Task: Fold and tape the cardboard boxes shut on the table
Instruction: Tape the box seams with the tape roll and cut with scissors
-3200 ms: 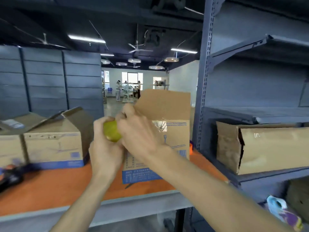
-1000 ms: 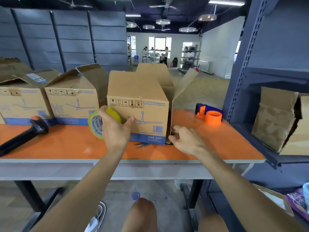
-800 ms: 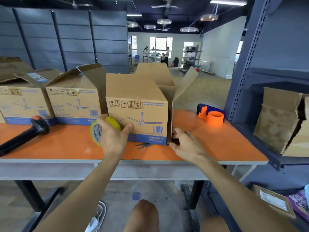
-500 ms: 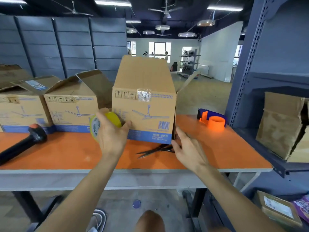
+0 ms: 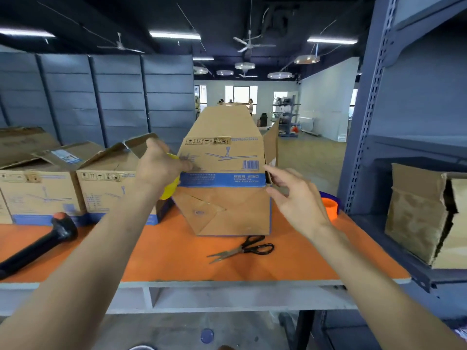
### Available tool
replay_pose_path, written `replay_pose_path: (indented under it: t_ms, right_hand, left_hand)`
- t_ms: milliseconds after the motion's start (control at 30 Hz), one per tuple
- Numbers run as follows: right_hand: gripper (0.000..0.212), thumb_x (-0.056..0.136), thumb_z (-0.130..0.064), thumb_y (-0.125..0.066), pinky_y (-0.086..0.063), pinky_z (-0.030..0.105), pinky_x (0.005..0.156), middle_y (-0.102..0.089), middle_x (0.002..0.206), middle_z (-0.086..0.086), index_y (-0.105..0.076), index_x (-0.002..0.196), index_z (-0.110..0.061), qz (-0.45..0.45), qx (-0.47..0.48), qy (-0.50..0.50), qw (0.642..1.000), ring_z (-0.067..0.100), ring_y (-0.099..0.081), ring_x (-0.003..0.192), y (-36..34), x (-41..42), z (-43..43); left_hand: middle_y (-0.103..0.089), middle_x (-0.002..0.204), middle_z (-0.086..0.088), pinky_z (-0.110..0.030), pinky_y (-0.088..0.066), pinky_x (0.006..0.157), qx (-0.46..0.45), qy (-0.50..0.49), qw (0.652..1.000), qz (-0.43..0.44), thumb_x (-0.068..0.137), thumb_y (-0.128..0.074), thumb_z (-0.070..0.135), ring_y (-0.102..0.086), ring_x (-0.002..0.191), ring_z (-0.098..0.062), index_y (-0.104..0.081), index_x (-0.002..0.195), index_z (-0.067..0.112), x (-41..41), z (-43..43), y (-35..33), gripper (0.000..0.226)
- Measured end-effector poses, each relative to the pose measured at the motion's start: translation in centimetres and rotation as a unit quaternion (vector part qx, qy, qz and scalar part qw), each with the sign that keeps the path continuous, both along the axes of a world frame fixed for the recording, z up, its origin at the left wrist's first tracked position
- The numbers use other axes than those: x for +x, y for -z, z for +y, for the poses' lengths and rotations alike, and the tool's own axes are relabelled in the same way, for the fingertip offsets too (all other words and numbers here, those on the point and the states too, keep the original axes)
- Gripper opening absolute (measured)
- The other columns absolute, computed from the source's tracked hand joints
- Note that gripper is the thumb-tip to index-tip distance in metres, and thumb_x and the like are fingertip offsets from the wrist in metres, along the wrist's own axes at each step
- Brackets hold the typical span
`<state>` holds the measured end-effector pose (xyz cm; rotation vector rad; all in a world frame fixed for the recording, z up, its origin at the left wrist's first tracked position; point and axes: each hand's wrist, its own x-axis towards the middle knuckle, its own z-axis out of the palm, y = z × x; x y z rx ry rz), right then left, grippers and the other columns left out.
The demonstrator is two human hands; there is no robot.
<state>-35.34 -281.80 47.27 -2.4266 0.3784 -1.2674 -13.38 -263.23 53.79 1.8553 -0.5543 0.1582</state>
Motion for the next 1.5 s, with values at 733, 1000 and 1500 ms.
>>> replay_pose_path:
  t_ms: [733, 1000, 1500]
  right_hand:
    - [0.041, 0.100, -0.010, -0.059, -0.036, 0.008, 0.089, -0.046, 0.116, -0.017, -0.064, 0.135, -0.031, 0.010, -0.022, -0.060, 0.998, 0.002, -0.052, 0.108, -0.7, 0.8, -3.2]
    - [0.031, 0.095, -0.018, -0.069, -0.026, 0.010, 0.103, -0.063, 0.119, -0.012, -0.073, 0.123, -0.031, 0.003, -0.075, -0.058, 0.995, 0.014, -0.046, 0.119, -1.2, 3.0, -2.7]
    - [0.032, 0.094, -0.032, -0.063, -0.040, 0.041, 0.103, -0.064, 0.128, -0.013, -0.072, 0.125, -0.030, -0.037, -0.093, -0.021, 0.995, 0.018, -0.053, 0.116, -0.3, 5.1, -0.4]
  left_hand:
    - [-0.050, 0.100, 0.014, -0.022, -0.039, 0.063, 0.033, 0.124, 0.988, -0.083, 0.074, -0.090, 0.038, -0.053, 0.095, -0.015, -0.042, 0.122, 0.022, 2.3, -6.3, 0.0, 0.069]
    - [-0.059, 0.112, -0.003, -0.034, -0.046, 0.074, 0.045, 0.138, 0.986, -0.078, 0.081, -0.085, 0.033, -0.059, 0.102, -0.026, -0.043, 0.124, 0.019, 4.1, -7.1, 0.1, 0.062]
    - [-0.068, 0.120, 0.023, -0.045, -0.054, 0.095, -0.105, 0.207, 0.965, -0.122, 0.089, -0.078, 0.026, -0.068, 0.105, -0.004, -0.043, 0.117, 0.038, -5.0, -3.9, 5.8, 0.046]
